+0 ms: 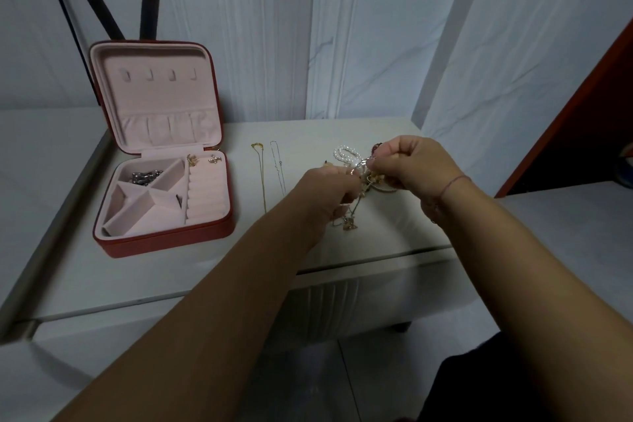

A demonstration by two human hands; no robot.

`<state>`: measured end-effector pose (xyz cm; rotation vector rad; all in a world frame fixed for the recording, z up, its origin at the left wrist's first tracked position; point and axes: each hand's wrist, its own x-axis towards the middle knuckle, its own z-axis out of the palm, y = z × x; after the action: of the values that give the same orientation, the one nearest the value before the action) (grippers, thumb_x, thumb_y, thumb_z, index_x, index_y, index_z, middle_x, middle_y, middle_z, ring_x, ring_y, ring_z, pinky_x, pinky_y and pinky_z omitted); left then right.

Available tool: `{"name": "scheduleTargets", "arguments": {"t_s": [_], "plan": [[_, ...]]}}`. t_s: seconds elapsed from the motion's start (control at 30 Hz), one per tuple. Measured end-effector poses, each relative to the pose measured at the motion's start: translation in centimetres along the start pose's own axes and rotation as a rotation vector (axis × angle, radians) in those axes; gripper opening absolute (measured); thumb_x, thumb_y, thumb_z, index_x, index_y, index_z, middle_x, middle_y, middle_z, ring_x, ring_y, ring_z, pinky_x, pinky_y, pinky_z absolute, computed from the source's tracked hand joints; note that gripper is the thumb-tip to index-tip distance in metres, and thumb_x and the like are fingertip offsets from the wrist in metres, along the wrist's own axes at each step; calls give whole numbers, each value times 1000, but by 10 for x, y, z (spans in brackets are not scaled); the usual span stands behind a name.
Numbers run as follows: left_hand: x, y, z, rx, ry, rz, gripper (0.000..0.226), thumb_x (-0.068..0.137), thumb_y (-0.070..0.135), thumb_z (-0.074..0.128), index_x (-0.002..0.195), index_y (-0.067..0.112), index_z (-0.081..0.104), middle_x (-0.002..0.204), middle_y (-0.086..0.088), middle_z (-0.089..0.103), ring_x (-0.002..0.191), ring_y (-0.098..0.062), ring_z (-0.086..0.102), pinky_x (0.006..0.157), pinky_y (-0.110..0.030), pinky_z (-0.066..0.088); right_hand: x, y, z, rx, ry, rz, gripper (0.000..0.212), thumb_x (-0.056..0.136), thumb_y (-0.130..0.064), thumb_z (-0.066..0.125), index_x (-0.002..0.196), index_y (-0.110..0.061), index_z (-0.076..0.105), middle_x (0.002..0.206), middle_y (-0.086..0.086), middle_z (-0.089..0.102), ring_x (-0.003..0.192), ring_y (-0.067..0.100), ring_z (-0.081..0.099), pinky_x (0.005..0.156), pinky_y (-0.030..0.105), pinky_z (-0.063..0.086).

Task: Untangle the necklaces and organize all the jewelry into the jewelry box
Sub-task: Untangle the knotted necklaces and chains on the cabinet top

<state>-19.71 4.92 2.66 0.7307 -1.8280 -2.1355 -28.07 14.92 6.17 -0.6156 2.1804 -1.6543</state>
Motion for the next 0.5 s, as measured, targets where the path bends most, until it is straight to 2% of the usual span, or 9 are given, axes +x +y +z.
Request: {"name": "scheduleTargets", "arguments": {"t_s": [0.1, 0.2, 0.27, 0.4, 0.5], "plan": [[0, 1, 0, 20, 77, -25, 20, 76, -8, 49, 74, 10, 55, 71, -4, 45, 68, -15, 40, 57, -25, 31, 0, 0, 2, 33, 21, 6, 17, 81, 8, 64, 73, -6, 58, 56, 6, 54, 42, 10, 50, 49, 21, 49], [1, 3, -1, 77, 145, -8, 26, 74, -5, 52, 62, 13, 38, 61, -2, 28, 57, -14, 24, 50, -23, 20, 1, 1, 5, 55, 31, 38, 17, 83, 6, 63, 73, -6, 57, 57, 8, 56, 40, 10, 55, 51, 26, 55], [2, 1, -3, 114, 183, 19, 29, 75, -3, 54, 59, 12, 35, 57, -3, 25, 51, -15, 20, 47, -21, 18, 0, 2, 6, 82, 21, 74, 18, 85, 8, 61, 73, -6, 56, 61, 11, 57, 40, 10, 57, 51, 27, 56], [1, 3, -2, 4, 183, 35, 28, 86, -9, 44, 64, 9, 39, 65, -9, 35, 45, -12, 33, 38, -18, 26, 0, 1, 7, 65, -9, 118, 20, 85, 10, 56, 74, -6, 55, 64, 12, 57, 41, 12, 58, 51, 27, 56], [-1, 6, 0, -116, 146, 14, 28, 91, -6, 41, 67, 8, 45, 65, -8, 48, 52, -12, 46, 49, -18, 33, -2, 1, 7, -16, -76, 141, 23, 87, 10, 50, 72, -6, 56, 62, 12, 55, 41, 13, 57, 51, 27, 56]]}}
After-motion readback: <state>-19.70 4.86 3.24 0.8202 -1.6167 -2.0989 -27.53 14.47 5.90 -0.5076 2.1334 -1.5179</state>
